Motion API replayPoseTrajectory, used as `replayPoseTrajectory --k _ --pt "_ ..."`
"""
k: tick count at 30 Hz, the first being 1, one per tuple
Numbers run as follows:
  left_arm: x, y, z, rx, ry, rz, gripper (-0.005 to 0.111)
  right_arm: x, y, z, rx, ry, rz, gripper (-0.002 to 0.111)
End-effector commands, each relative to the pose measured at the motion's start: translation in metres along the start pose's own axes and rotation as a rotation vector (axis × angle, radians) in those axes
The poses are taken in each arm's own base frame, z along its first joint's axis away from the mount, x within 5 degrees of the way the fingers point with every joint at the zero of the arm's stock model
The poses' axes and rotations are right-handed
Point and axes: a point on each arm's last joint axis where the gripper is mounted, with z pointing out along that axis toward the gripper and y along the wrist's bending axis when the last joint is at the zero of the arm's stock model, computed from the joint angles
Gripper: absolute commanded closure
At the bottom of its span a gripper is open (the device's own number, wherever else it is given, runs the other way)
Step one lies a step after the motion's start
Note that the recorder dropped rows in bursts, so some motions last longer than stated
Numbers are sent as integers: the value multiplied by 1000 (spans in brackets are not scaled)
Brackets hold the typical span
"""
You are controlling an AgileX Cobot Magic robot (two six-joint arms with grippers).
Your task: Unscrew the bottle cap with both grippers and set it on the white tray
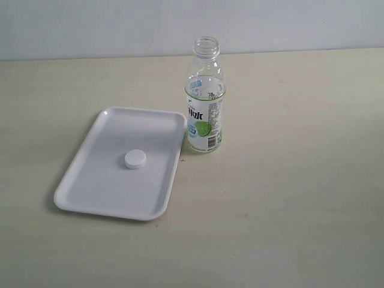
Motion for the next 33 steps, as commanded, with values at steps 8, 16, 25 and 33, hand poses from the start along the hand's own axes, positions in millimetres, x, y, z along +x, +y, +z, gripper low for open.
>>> replayPoseTrajectory --k 8,16,25,33 --pt "-4 0 -1 3 -47 52 107 1 0 0 -3 -9 -8 108" --pt "-4 0 -1 2 -39 54 107 1 0 0 -3 -9 -8 108" --pt "-4 0 -1 2 -39 54 107 1 0 0 -3 -9 -8 108" --pt "-4 0 -1 2 -39 54 107 1 0 0 -3 -9 -8 108"
